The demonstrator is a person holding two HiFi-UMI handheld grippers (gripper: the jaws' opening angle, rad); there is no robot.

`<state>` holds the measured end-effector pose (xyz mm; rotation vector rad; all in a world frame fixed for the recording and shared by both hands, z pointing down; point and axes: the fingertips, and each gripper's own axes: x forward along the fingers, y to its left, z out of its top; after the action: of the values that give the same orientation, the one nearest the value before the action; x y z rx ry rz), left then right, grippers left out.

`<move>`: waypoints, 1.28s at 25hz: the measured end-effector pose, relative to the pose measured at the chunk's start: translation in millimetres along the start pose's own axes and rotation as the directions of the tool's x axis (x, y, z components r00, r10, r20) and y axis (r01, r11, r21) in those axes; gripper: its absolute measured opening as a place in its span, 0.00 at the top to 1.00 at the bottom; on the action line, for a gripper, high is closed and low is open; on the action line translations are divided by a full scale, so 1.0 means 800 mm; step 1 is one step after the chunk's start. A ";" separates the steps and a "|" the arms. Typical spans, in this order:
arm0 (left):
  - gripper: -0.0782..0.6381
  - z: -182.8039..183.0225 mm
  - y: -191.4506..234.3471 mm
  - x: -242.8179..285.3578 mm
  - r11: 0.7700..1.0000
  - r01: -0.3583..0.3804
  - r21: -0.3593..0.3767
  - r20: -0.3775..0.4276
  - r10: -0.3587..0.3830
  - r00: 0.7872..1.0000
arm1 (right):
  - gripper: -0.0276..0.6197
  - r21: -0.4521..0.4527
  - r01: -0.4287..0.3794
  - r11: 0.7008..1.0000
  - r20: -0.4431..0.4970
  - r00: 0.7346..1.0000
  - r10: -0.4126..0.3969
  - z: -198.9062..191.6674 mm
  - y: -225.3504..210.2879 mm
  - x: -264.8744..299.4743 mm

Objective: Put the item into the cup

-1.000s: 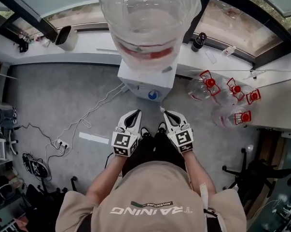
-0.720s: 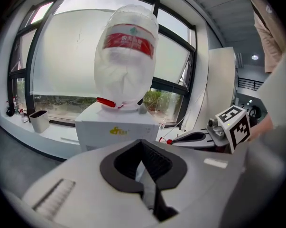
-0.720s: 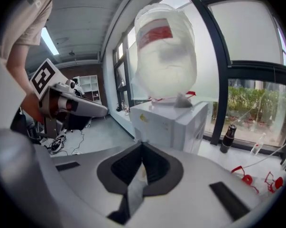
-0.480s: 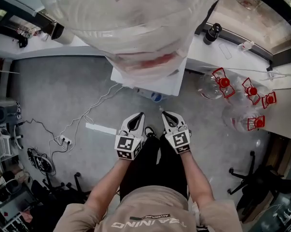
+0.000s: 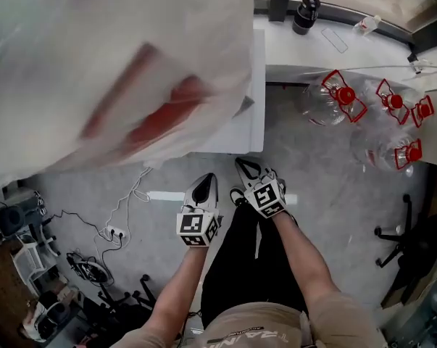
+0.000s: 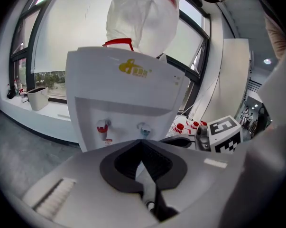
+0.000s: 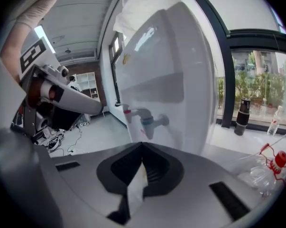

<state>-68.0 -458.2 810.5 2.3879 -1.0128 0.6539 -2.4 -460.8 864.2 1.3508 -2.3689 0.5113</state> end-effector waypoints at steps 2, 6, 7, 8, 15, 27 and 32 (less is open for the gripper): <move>0.88 -0.008 0.004 0.017 1.000 0.003 0.000 -0.009 -0.003 1.000 | 0.94 0.000 0.004 1.000 0.007 1.000 -0.004 -0.004 -0.013 0.012; 0.88 -0.016 0.019 0.045 1.000 0.013 0.000 -0.022 -0.013 1.000 | 0.94 0.010 0.007 1.000 0.008 1.000 -0.007 -0.012 -0.025 0.039; 0.88 -0.017 0.022 0.050 1.000 0.016 0.000 -0.026 -0.016 1.000 | 0.94 0.012 0.004 1.000 0.009 1.000 -0.004 -0.012 -0.025 0.045; 0.88 -0.018 0.023 0.053 1.000 0.017 0.000 -0.029 -0.017 0.999 | 0.94 0.012 0.001 1.000 0.010 1.000 -0.001 -0.012 -0.025 0.050; 0.88 -0.018 0.020 0.063 0.999 0.039 0.006 -0.036 -0.039 0.999 | 0.94 0.049 0.016 0.999 -0.007 1.000 -0.015 -0.031 -0.031 0.069; 0.88 -0.040 0.034 0.040 1.000 0.018 0.003 -0.055 -0.017 0.998 | 0.94 0.022 0.044 0.999 -0.024 0.999 -0.043 -0.046 -0.032 0.080; 0.88 -0.039 0.024 0.038 1.000 0.028 0.003 -0.048 -0.028 0.998 | 0.94 0.012 0.058 0.998 -0.005 0.998 -0.058 -0.038 -0.033 0.061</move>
<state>-70.9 -468.2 857.1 2.3739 -0.9571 0.6997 1.2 -495.1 917.2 1.4171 -2.3193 0.5124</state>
